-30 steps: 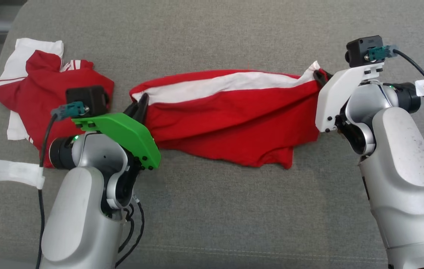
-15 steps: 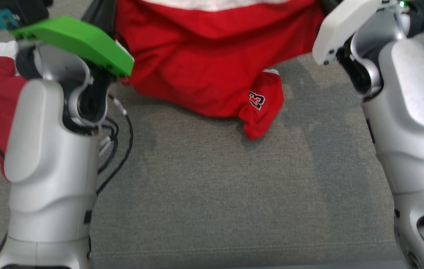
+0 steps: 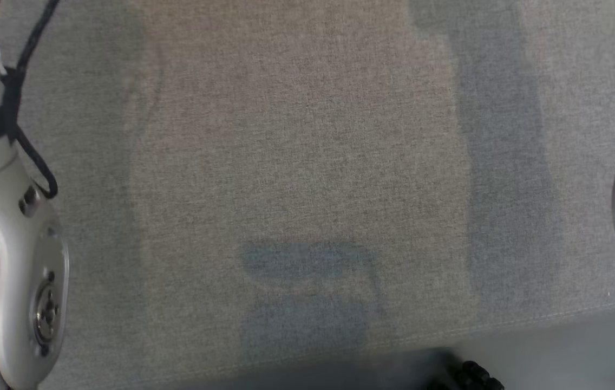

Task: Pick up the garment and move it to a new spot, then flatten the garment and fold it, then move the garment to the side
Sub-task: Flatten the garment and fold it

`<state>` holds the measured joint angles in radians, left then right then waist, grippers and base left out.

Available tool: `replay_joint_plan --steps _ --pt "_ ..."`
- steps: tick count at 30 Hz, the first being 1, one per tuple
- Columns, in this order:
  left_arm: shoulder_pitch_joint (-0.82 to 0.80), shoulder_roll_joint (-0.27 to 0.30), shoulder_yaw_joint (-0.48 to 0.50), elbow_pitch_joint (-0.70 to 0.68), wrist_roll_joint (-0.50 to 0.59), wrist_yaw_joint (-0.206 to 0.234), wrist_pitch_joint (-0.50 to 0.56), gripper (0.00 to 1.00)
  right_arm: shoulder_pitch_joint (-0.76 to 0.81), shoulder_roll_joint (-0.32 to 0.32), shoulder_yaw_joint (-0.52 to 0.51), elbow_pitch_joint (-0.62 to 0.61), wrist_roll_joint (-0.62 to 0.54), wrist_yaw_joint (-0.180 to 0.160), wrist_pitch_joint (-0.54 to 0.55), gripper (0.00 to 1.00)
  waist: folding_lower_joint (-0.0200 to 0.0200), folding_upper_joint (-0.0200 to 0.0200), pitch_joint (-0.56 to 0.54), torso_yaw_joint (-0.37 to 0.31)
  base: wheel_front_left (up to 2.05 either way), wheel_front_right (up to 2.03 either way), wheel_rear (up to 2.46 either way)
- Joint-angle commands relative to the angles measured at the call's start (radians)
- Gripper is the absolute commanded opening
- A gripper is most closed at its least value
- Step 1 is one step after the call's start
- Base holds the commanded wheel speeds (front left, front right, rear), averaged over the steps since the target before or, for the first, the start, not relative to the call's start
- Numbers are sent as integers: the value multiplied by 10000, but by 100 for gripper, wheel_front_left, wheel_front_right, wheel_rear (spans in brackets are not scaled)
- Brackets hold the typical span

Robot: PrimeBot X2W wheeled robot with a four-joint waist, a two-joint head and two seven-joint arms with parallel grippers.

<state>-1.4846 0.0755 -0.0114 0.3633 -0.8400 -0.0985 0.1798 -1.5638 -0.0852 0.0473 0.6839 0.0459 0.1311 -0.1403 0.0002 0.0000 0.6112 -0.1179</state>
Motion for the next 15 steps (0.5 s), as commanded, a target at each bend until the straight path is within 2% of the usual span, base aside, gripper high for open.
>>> replay_joint_plan --steps 1,4,8,12,15 --pt "-269 10 61 21 -107 -77 -114 0 -249 1 -110 47 -170 -8 -178 0 -2 0 915 -568 0 0 0" --pt "-845 -44 132 -93 -566 -233 -649 0 -983 54 -818 -88 -1154 -10 -884 0 -2 0 1104 -552 0 0 0" --pt "-1073 -45 -187 -385 -790 -327 -1349 0 -1585 132 -1340 -702 -2215 -10 -1210 0 -2 0 1348 -393 0 0 0" --pt "-164 226 -1024 -871 -954 -328 -1906 0 -1006 188 -1174 -1300 -2534 -10 -1233 0 -2 0 1563 -156 0 0 0" --pt "799 523 -1638 -1134 -1268 -331 -2225 0 -331 -14 -571 -1307 -2499 -10 -1241 0 -2 0 1502 36 0 0 0"
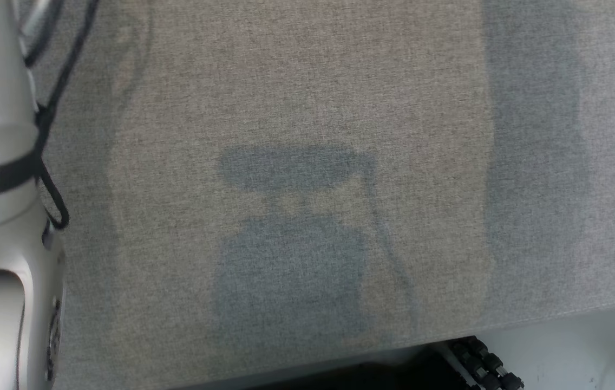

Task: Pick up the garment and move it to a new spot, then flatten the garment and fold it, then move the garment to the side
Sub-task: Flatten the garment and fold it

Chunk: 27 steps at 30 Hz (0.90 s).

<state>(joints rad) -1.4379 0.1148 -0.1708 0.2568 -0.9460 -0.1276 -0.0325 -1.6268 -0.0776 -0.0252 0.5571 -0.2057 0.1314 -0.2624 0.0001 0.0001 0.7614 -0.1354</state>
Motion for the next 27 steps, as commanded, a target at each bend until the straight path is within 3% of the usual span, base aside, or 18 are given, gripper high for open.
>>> replay_joint_plan --steps 1,10,18,27 --pt "739 261 -311 -187 -221 -42 -205 0 586 -197 434 32 115 -14 -19 0 -1 -1 -61 254 0 0 0" --pt "4613 1117 -1731 -1055 -789 -43 -1323 0 4033 -1351 2110 -1374 1766 -14 -23 0 -1 -1 -1268 650 0 0 0" --pt "6820 1390 -2074 -1246 -862 -9 -1705 0 6906 -1989 2157 -2729 2733 -14 65 0 -1 -1 -2515 783 0 0 0" --pt "8858 1957 -3416 -867 578 275 -1653 0 10224 -2667 2479 -3668 3228 -14 587 0 -1 -1 -4020 845 0 0 0"
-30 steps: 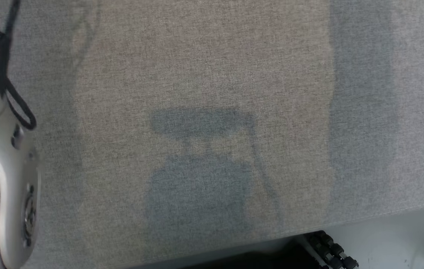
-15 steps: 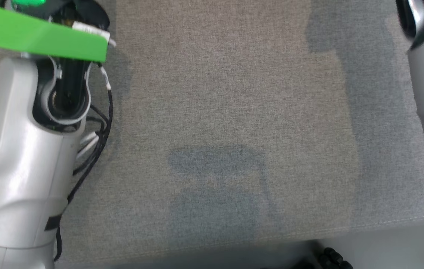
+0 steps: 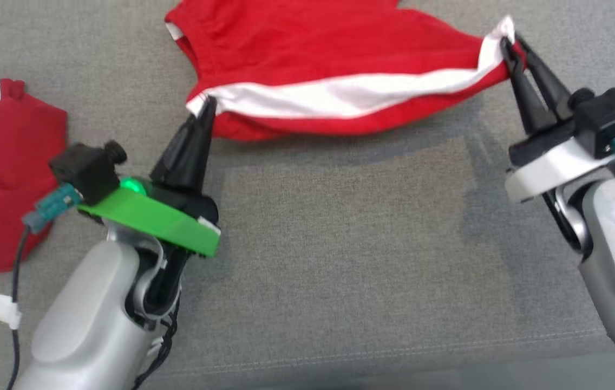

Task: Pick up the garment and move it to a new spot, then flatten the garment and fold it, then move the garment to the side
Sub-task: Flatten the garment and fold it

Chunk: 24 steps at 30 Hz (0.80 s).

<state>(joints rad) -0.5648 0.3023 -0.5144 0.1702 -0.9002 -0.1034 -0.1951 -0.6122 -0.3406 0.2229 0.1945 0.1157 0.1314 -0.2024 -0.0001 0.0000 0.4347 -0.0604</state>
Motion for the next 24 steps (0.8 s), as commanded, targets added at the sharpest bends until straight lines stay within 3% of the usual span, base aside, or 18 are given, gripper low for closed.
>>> replay_joint_plan --steps 1,9,15,20,24 --pt "320 98 -132 102 247 73 -90 0 330 -202 162 -97 34 -14 24 0 1 0 -930 84 0 0 0" --pt "1752 216 -1208 511 1195 296 -210 0 2191 -898 503 -743 1155 -14 708 0 1 0 -2089 69 0 0 0" --pt "2714 311 -1473 216 1079 488 -210 0 3702 -1338 257 -1749 1601 -14 1385 0 1 0 -2630 178 0 0 0" --pt "3200 371 -1448 -228 1017 646 -312 0 4356 -1195 -225 -2402 1642 -14 1678 0 1 0 -2686 246 0 0 0" --pt "2837 207 -1333 -374 1065 633 -397 0 3901 -996 -284 -2380 1549 -14 1706 0 1 0 -2457 326 0 0 0"
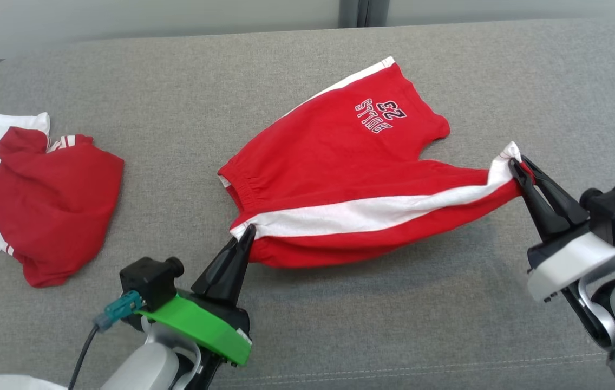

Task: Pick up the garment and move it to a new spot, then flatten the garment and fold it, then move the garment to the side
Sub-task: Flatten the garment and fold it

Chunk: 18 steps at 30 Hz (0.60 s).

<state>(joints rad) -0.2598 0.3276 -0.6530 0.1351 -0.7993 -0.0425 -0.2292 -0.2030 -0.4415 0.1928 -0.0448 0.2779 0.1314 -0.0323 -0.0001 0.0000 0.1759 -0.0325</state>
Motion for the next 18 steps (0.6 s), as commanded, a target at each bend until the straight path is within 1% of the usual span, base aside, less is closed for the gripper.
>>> replay_joint_plan --steps 1,5,7,11,12,18 --pt "-365 -103 69 34 46 11 -47 0 -407 0 98 113 -158 -14 34 0 1 0 212 67 0 0 0" --pt "-1060 -351 182 330 137 -59 -86 0 -1562 -191 728 820 -357 -14 -37 0 1 0 686 135 0 0 0" --pt "-1471 -550 246 532 95 -107 -101 0 -2251 -189 977 1292 -315 -14 -119 0 1 0 974 193 0 0 0" --pt "-2308 -856 409 1054 178 -183 -173 0 -3590 -131 1264 2381 -256 -14 -370 0 1 0 1543 362 0 0 0" --pt "-2308 -856 409 1054 178 -183 -173 0 -3590 -131 1264 2381 -256 -14 -370 0 1 0 1543 362 0 0 0" --pt "-3293 -1268 657 1953 211 -291 -261 0 -5346 -59 1640 4025 -102 -14 -722 0 1 0 2301 643 0 0 0"
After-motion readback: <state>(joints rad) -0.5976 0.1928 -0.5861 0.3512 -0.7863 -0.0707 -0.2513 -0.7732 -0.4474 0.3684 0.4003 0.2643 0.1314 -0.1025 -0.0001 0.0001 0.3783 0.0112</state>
